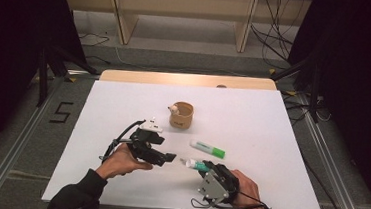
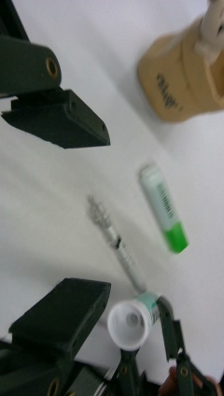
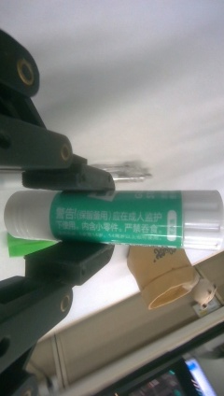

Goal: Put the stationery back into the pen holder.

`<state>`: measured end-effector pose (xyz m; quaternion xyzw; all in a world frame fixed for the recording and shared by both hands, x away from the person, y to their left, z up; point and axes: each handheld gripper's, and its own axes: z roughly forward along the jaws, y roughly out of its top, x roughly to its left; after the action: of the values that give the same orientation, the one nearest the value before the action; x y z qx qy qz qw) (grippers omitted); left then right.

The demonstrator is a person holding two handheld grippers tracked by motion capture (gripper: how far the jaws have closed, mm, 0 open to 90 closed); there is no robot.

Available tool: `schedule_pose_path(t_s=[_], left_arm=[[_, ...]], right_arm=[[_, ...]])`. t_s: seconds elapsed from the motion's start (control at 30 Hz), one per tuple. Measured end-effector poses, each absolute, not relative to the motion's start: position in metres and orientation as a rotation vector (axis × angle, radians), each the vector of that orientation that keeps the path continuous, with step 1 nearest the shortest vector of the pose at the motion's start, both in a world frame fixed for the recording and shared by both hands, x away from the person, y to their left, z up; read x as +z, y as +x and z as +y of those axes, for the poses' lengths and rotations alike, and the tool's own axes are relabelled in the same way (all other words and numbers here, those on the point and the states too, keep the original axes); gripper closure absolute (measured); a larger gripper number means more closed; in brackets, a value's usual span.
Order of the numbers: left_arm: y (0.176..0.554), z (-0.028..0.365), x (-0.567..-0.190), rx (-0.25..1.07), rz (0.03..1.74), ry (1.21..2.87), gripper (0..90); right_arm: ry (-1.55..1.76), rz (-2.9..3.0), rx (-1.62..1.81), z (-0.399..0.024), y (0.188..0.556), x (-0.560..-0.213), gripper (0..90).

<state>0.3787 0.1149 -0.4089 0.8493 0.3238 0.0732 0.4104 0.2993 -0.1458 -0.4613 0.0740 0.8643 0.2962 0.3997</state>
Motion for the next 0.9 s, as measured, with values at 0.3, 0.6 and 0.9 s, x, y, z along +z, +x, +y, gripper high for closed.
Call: schedule_pose_path(t_s=[0.3, 0.6, 0.9], left_arm=[[0.367, 0.139, -0.409, 0.353, 0.833, 1.893, 19.6], [0.361, 0.155, -0.414, 0.429, 0.849, 1.819, 17.0], [0.351, 0.163, -0.418, 0.457, 0.852, 1.791, 16.9]], right_arm=[[0.5, 2.233, 1.066, -0.159, 0.32, -0.446, 66.2], [0.795, 2.186, 1.334, -0.17, 0.359, -0.434, 66.2], [0.949, 2.145, 1.464, -0.169, 0.39, -0.425, 66.2]])
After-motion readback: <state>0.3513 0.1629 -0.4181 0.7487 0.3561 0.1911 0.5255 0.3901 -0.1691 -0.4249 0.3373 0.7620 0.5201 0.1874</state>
